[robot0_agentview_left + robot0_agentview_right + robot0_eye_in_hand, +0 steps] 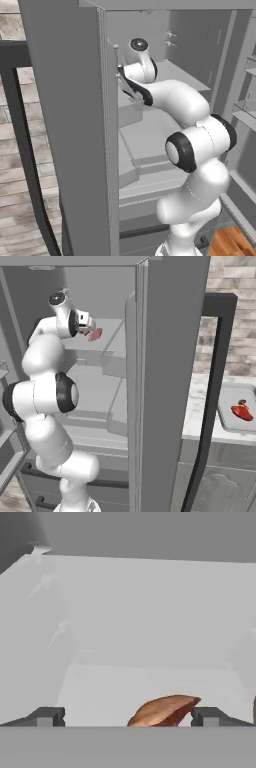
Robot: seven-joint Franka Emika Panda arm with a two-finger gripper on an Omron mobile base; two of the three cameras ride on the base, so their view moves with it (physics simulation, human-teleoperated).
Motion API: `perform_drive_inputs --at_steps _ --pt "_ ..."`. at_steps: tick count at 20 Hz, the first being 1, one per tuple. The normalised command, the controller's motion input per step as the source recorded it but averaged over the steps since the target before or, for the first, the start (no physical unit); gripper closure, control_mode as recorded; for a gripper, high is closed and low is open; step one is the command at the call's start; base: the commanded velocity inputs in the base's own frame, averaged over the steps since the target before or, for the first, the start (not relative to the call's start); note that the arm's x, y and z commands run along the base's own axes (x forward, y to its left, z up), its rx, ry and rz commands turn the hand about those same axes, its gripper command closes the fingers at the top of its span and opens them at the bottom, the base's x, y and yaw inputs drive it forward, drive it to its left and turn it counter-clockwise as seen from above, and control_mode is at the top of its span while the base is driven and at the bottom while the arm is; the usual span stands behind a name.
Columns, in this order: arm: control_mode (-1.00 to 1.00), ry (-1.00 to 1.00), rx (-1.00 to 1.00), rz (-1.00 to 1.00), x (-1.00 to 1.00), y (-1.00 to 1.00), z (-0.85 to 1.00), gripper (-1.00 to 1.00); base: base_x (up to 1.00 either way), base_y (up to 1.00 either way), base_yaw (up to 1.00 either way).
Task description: Place one mushroom and one steak in each tupperware on the nearby counter, to pack two identical lunches.
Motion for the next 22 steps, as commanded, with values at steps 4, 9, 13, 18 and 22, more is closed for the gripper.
perform_drive_inputs --at_steps 4,9,13,18,22 --pt "-1.00 0.03 0.00 0.00 0.59 0.04 -0.01 -1.00 0.00 0.00 0.00" --pt "-1.00 0.05 0.00 0.00 0.39 0.02 -0.10 -1.00 0.00 0.00 0.00" --pt "-1.00 0.04 -0.03 0.00 0.01 0.04 -0.43 -1.00 0.00 0.00 0.00" --pt "-1.00 0.00 -0.06 0.00 -0.25 0.06 -0.62 -1.00 0.00 0.00 0.00" --pt "-1.00 0.00 -0.06 0.00 -0.48 0.05 -0.63 -1.00 0.00 0.00 0.00"
